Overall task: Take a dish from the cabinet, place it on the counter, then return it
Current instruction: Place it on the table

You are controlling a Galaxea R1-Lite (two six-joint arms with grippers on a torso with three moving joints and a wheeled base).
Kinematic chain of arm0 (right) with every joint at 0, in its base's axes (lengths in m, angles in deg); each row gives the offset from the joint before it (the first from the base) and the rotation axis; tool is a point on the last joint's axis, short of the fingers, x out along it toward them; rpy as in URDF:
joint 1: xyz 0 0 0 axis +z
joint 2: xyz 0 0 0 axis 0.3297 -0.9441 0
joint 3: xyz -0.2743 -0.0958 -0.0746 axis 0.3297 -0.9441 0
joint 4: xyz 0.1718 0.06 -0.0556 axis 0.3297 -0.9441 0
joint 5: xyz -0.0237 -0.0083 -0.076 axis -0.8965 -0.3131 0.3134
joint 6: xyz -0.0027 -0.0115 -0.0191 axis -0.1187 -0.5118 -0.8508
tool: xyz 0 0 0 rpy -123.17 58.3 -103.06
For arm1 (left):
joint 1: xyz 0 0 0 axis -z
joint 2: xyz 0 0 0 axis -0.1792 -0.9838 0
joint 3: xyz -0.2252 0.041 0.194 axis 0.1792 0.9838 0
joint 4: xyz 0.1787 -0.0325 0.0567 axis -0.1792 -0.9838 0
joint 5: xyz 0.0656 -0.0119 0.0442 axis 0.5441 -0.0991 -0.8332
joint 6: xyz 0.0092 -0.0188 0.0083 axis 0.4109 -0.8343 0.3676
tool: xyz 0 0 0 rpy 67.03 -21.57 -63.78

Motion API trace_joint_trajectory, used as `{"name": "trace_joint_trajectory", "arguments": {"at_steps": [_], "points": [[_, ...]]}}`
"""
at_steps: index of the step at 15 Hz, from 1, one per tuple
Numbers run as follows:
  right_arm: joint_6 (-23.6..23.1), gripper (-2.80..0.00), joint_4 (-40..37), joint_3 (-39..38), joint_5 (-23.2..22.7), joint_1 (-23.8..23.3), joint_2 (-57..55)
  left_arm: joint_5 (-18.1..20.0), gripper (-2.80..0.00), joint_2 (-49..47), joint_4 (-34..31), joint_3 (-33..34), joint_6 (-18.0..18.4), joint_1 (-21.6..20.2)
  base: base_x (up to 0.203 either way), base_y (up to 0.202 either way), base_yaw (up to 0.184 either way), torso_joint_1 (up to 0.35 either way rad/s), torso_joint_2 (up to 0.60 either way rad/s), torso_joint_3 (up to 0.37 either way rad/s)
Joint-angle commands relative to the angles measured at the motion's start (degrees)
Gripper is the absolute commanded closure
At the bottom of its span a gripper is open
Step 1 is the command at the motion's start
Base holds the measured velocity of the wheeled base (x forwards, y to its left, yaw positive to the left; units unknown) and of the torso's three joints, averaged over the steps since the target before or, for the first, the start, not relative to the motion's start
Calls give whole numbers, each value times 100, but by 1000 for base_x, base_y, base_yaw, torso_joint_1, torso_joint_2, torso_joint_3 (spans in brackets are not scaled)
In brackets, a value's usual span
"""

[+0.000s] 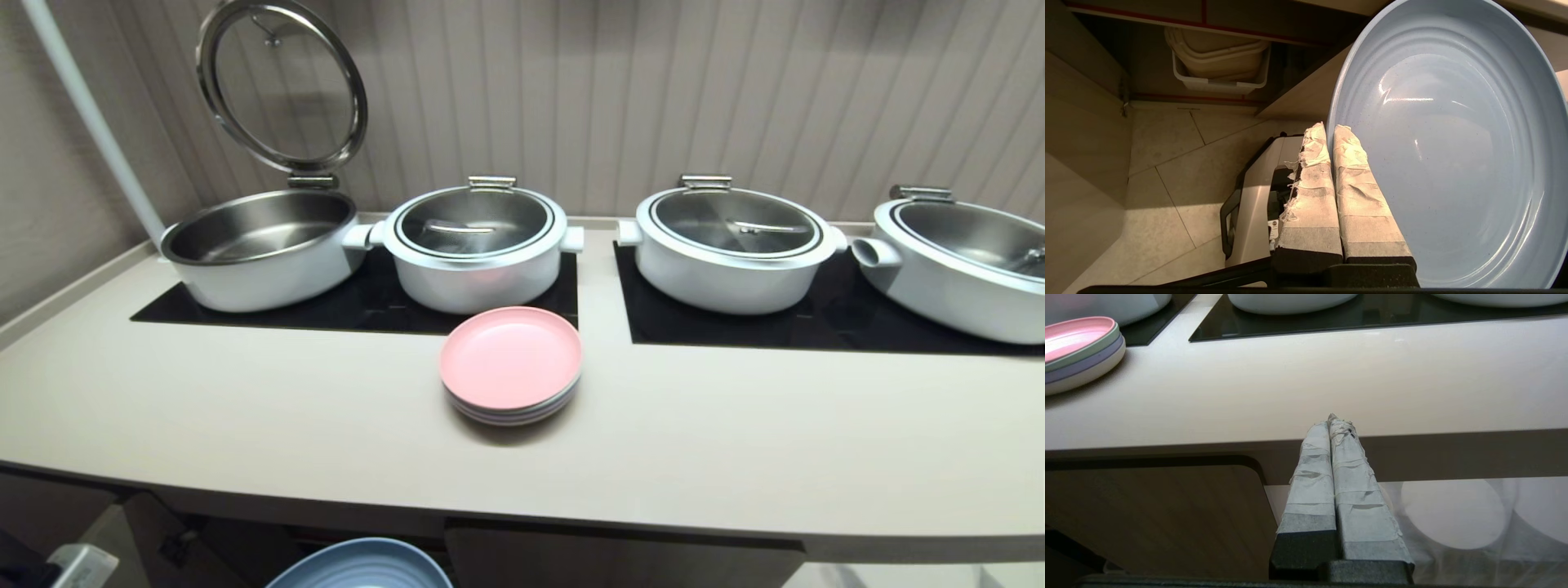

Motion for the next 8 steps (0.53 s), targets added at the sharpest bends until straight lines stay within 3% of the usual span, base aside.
{"name": "trace_joint_trajectory", "arguments": {"at_steps": [1,8], "points": [[7,0,0,2,1,1,0,12,0,-8,5,-3,-7,-3,0,0,0,154,-315,-154],[10,0,0,-7,1,1,0,29,0,-8,5,-9,-7,-3,0,0,0,28,-55,-32]]}}
